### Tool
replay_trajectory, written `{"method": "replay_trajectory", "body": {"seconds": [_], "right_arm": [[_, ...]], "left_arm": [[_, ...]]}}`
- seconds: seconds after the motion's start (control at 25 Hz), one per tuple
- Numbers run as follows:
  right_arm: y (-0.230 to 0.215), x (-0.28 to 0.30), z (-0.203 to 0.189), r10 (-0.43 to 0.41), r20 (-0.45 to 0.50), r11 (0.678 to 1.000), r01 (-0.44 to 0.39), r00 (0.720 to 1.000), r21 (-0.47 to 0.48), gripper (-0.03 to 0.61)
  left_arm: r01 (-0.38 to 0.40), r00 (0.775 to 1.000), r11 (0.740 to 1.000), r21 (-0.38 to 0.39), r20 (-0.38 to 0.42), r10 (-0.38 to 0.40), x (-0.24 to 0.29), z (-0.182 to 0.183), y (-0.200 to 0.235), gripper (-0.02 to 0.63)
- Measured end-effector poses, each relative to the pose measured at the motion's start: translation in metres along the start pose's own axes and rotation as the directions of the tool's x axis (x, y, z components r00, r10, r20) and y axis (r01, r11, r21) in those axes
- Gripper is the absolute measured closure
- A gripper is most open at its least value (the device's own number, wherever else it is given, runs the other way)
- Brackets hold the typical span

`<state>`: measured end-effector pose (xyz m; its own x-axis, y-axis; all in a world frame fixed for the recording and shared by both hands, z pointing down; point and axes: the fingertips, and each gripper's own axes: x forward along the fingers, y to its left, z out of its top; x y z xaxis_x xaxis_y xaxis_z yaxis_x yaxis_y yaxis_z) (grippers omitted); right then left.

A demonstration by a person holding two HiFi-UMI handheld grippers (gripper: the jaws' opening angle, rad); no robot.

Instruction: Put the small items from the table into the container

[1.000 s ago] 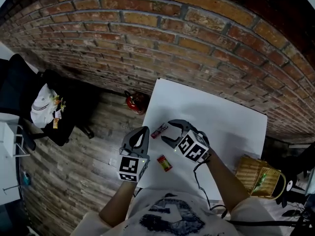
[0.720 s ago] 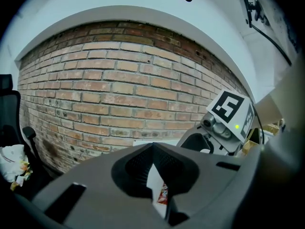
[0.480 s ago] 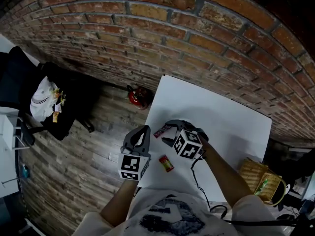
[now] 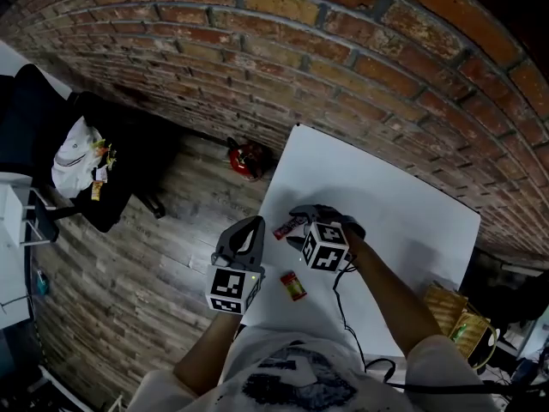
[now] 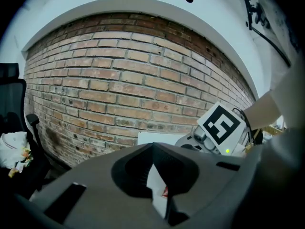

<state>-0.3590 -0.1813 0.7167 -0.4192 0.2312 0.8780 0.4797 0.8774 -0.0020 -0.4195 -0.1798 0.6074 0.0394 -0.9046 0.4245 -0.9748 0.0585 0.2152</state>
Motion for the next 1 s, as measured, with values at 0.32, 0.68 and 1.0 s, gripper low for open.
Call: {"method": "replay_trajectory", "body": {"seconds": [0.32, 0.68, 1.0], "right_arm": [[0.001, 0.014, -0.005, 0.024, -0.051, 0.997, -0.027, 0.998, -0.066, 0.318], [0.002, 0.021, -0.012, 0.025, -0.074, 0.997, -0.03, 0.997, -0.073, 0.339], [0.008, 0.022, -0.012, 0.03, -0.068, 0.998, -0.033, 0.997, -0.048, 0.39]], "left_arm": [[0.007, 1.0, 1.0, -0.02, -0.029, -0.008, 0.006, -0.007, 0.005, 0.566], [0.015, 0.999, 1.0, -0.024, -0.029, -0.016, 0.011, -0.009, 0.004, 0.566], [0.018, 0.999, 1.0, -0.021, -0.051, -0.019, 0.013, -0.014, 0.005, 0.566]]}}
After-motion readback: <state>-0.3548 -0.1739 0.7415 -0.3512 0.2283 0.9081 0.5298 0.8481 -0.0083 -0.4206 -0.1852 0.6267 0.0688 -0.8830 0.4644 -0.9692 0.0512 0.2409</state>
